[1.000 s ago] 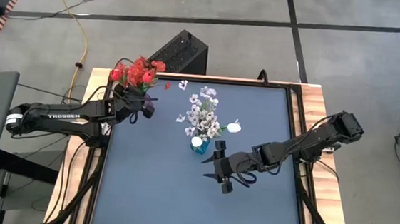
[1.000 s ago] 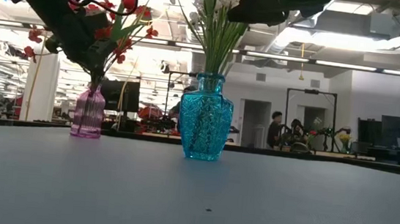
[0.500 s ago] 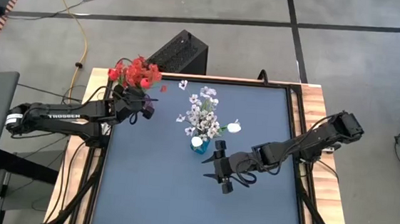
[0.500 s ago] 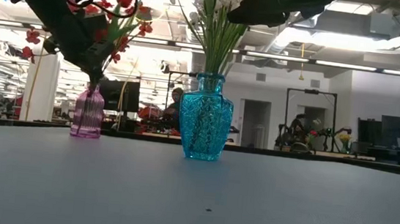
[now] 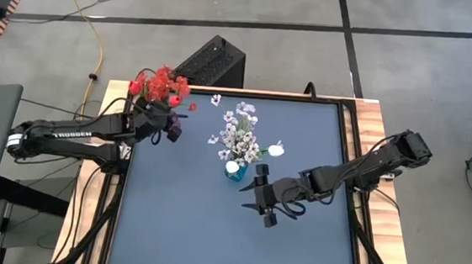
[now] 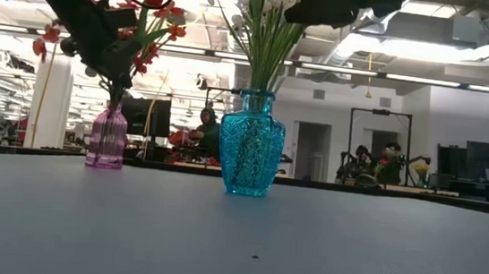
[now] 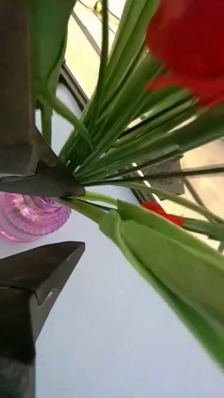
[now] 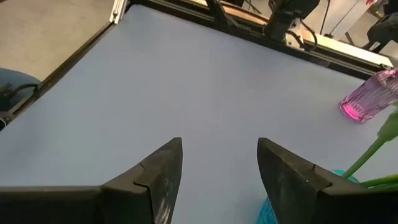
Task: Sort flowers into vase by color
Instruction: Put the red flower into the purple vase, then return to Home Position
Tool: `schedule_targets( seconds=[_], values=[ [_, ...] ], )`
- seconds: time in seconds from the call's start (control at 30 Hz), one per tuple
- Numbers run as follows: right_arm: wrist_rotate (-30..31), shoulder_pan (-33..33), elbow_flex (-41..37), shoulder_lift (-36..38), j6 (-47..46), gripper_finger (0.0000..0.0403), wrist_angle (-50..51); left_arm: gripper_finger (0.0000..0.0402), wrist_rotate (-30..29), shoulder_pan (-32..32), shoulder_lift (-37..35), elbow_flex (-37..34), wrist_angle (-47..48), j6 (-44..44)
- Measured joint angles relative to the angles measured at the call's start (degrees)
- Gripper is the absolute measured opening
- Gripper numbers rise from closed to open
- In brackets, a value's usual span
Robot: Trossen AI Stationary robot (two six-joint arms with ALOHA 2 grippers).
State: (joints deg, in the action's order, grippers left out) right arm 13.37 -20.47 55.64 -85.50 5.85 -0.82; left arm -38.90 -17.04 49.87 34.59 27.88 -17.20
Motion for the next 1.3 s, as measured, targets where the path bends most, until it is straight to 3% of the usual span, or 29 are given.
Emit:
schedule_targets(
  seconds=[0.43,0.53,0.67,0.8,0.93,1.17,1.3],
  values=[
    [0.0,0.4,0.0,1.6,0.2,0.0232,1.3,0.0114,7.0,0.0,0.0,11.0,15.8,0.2],
    [0.0,0.4,0.0,2.4,-0.2,0.0232,1.9,0.0114,12.1,0.0,0.0,12.9,19.0,0.2],
    [-0.1,0.2,0.0,3.8,-1.0,0.0232,2.8,0.0114,24.7,0.0,0.0,13.4,19.9,4.0],
    [-0.4,-0.2,0.0,5.7,-1.8,0.0232,4.0,0.0114,36.8,0.0,0.0,13.4,19.0,6.3],
    [-0.4,-1.0,0.0,8.1,-2.0,0.0232,4.9,0.0114,45.2,0.0,0.0,13.4,17.2,5.0],
    [-0.3,-2.5,0.0,12.3,-2.0,0.0232,5.7,0.0114,56.0,3.0,-1.0,13.6,6.8,8.3],
    [-0.2,-3.5,0.0,15.0,-2.4,0.0232,6.1,0.0114,58.1,6.7,-2.9,13.7,-3.4,9.7]
  ],
)
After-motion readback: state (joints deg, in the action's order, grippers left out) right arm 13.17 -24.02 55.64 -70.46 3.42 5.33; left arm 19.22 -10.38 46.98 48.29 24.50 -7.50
